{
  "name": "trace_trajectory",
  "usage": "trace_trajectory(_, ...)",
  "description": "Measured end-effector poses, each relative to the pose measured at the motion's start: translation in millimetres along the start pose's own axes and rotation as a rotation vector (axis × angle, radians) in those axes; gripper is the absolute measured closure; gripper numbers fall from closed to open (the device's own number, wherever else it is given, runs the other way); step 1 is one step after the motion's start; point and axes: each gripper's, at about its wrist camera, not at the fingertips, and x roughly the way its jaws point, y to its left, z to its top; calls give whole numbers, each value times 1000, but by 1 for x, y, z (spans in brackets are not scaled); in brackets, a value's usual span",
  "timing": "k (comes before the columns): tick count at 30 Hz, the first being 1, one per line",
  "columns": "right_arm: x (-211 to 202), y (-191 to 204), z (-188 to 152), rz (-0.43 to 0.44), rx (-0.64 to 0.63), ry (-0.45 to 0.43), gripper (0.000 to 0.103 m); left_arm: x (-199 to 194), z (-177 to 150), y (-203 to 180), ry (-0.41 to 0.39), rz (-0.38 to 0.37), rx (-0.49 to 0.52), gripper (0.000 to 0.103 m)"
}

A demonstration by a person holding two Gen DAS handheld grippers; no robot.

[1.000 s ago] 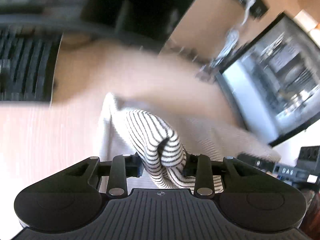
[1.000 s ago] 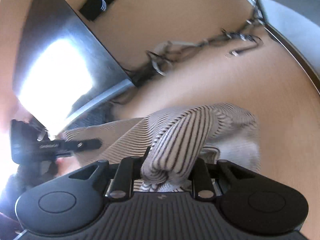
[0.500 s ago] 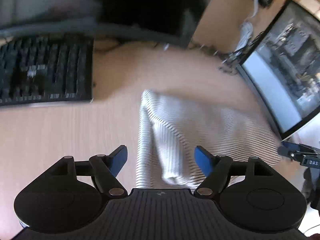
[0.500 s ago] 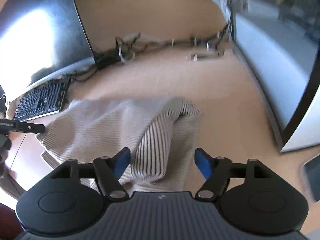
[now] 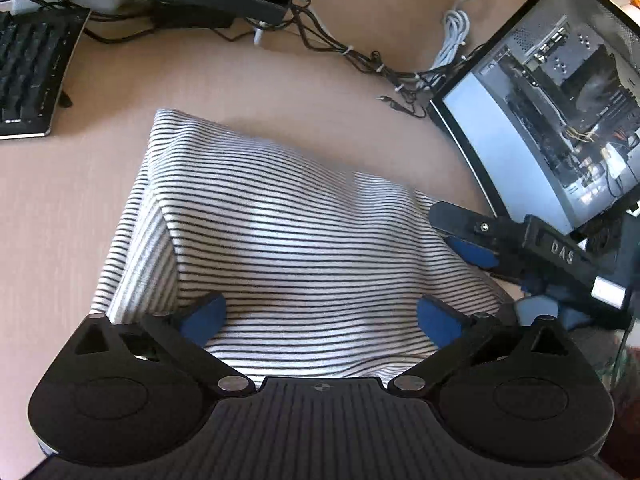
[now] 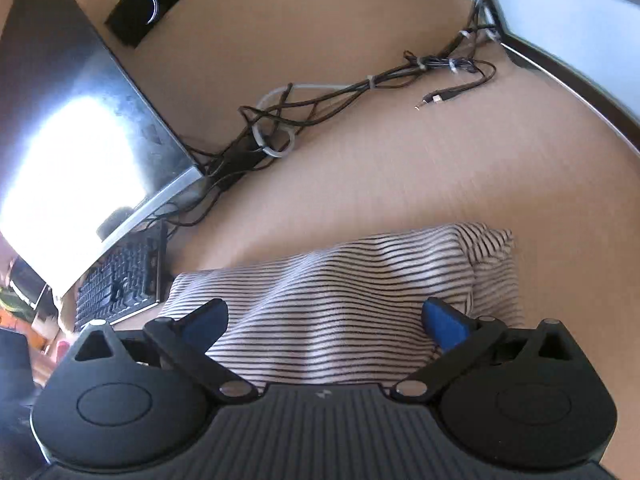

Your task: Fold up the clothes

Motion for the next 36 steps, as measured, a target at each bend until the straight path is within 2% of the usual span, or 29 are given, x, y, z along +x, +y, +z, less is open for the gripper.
trace_trajectory(5, 1, 5, -3, -11, -61, 9, 0, 5, 1, 5, -42, 24, -84, 0)
trace_trajectory(9, 1, 9, -3, -14, -111, 49, 0, 8, 0, 5, -103, 37, -69, 0)
trace_trajectory(12, -3, 1, -4, 44, -92, 55, 0, 13, 5, 8, -144, 34, -29, 0)
trace_trajectory(16, -15, -8, -13, 99, -49, 54, 0, 33, 35, 11, -141, 31, 4, 0)
trace_trajectory(19, -20, -1, -19, 115, -130, 103, 0, 60, 71, 16, -142, -14, 27, 0)
trace_trajectory(21, -24, 12, -22, 95, -234, 130, 0, 69, 89, 21, -136, -55, 12, 0)
trace_trajectory(23, -40, 26, -22, 34, -352, 85, 0, 55, 91, 23, -157, -18, -39, 0)
trace_trajectory(25, -59, 35, -22, -89, -459, -16, 1, 34, 73, 23, -194, 37, -65, 0)
trace_trajectory(27, -64, 35, -23, -201, -561, -78, 11, 23, 50, 17, -195, 41, -71, 0)
trace_trajectory(28, -59, 31, -23, -238, -604, -71, 31, 23, 40, 13, -174, 20, -92, 4)
trace_trajectory(29, -49, 27, -22, -276, -629, -43, 50, 22, 29, 9, -154, 0, -113, 19)
trace_trajectory(30, -40, 22, -22, -294, -637, -10, 57, 24, 21, 4, -130, -26, -127, 29)
trace_trajectory(31, -34, 19, -25, -300, -655, -1, 59, 28, 14, -1, -104, -59, -134, 38)
trace_trajectory(33, -21, 14, -31, -311, -691, 17, 59, 37, 10, -8, -83, -71, -85, 35)
trace_trajectory(36, -17, 16, -38, -331, -752, -6, 58, 52, 9, -17, -71, -58, 25, 35)
